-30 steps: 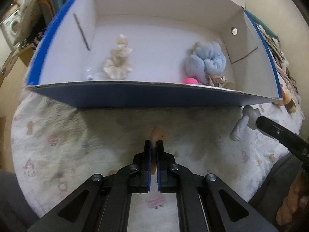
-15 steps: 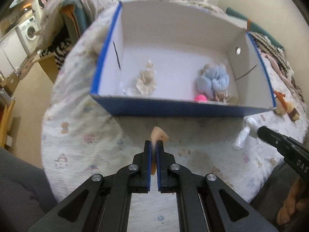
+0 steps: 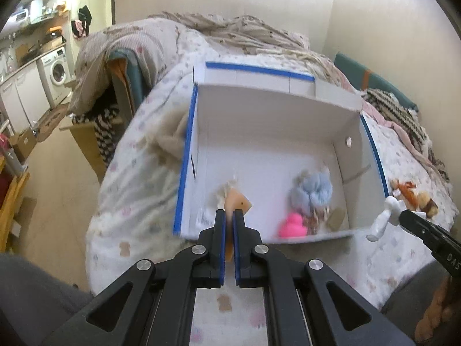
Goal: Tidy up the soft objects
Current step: 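Carry the white cloth and orange piece into the box and open both tools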
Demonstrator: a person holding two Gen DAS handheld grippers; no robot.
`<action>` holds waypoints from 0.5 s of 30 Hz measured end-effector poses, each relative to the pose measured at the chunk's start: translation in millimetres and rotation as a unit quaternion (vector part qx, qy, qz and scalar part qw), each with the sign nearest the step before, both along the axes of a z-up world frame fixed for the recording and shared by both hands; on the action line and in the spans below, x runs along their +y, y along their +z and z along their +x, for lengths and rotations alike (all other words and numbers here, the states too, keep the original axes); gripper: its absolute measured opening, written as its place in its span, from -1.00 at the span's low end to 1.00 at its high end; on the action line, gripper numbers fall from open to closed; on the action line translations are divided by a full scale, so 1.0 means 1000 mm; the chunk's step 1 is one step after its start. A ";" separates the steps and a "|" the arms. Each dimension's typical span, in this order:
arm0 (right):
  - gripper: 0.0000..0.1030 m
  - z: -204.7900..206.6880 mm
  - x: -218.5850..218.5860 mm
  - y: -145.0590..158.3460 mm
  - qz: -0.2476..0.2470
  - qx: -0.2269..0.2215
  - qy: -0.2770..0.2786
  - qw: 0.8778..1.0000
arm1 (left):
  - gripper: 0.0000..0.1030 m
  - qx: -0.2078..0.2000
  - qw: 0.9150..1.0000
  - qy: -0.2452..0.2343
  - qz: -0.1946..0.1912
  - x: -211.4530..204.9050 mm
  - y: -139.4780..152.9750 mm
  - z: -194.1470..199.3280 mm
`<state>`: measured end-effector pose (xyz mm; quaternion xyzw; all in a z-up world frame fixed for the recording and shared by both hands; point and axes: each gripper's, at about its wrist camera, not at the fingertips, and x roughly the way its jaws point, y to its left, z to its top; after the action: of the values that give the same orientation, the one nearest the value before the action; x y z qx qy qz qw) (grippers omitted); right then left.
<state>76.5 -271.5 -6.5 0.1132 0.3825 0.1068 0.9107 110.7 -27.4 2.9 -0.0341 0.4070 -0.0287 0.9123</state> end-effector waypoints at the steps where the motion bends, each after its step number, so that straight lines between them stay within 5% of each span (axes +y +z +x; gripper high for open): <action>1: -0.81 0.006 0.000 0.003 -0.002 -0.004 0.000 1.000 | -0.91 -0.002 1.000 0.001 0.002 0.000 0.004 0.008; 8: -0.81 0.045 0.005 0.012 -0.005 -0.015 0.005 1.000 | -0.91 0.001 1.000 0.004 0.003 -0.008 0.012 0.049; 15: -0.81 0.085 0.008 -0.015 -0.009 0.008 0.012 1.000 | -0.90 0.033 0.999 0.020 0.018 -0.016 -0.010 0.086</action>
<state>161.4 -263.9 -21.5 0.1018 0.3924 0.1133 0.9071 196.8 -43.0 -7.1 -0.0272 0.4367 -0.0021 0.8992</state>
